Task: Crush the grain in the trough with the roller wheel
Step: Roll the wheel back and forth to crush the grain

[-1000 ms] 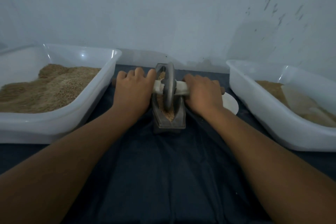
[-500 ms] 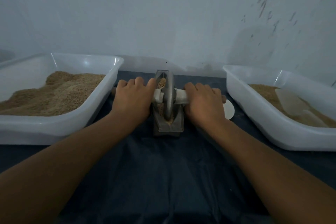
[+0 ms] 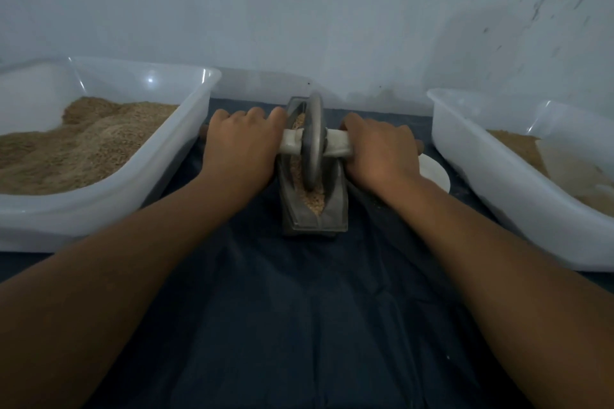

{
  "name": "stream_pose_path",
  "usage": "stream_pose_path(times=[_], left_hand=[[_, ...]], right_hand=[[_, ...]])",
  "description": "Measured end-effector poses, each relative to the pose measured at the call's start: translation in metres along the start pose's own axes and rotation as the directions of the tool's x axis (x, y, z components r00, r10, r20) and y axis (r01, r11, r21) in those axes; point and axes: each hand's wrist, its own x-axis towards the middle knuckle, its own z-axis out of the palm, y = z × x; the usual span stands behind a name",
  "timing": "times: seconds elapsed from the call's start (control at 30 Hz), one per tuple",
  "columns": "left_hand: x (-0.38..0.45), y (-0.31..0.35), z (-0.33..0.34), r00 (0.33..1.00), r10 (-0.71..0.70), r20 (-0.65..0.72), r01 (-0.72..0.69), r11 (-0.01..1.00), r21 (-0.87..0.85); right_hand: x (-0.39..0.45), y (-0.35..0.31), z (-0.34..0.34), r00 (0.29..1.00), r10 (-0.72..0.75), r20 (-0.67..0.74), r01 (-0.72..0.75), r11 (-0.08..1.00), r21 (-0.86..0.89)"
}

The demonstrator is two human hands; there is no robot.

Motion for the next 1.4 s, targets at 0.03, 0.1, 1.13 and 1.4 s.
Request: stream_pose_path(times=[0.03,0.1,1.13,1.4], left_hand=[[0.002,-0.001,0.002,1.000,0.000,-0.009,0.000,1.000,-0.002],[0.006,-0.002,0.006,1.000,0.000,-0.028,0.000,1.000,-0.001],[0.037,-0.003,0.037,0.989,-0.032,-0.142,0.032,0.999,-0.003],[0.012,0.001,0.018,0.994,-0.036,-0.107,0.037,0.999,0.002]], right_hand=[[0.003,0.000,0.001,1.000,0.000,0.010,0.000,1.000,0.009],[0.010,0.001,0.004,1.000,0.003,0.023,-0.003,1.000,0.014],[0.060,0.013,0.017,0.967,0.014,0.254,-0.019,1.000,0.017],[0.025,0.005,0.013,0.999,-0.002,0.036,0.001,0.999,0.042]])
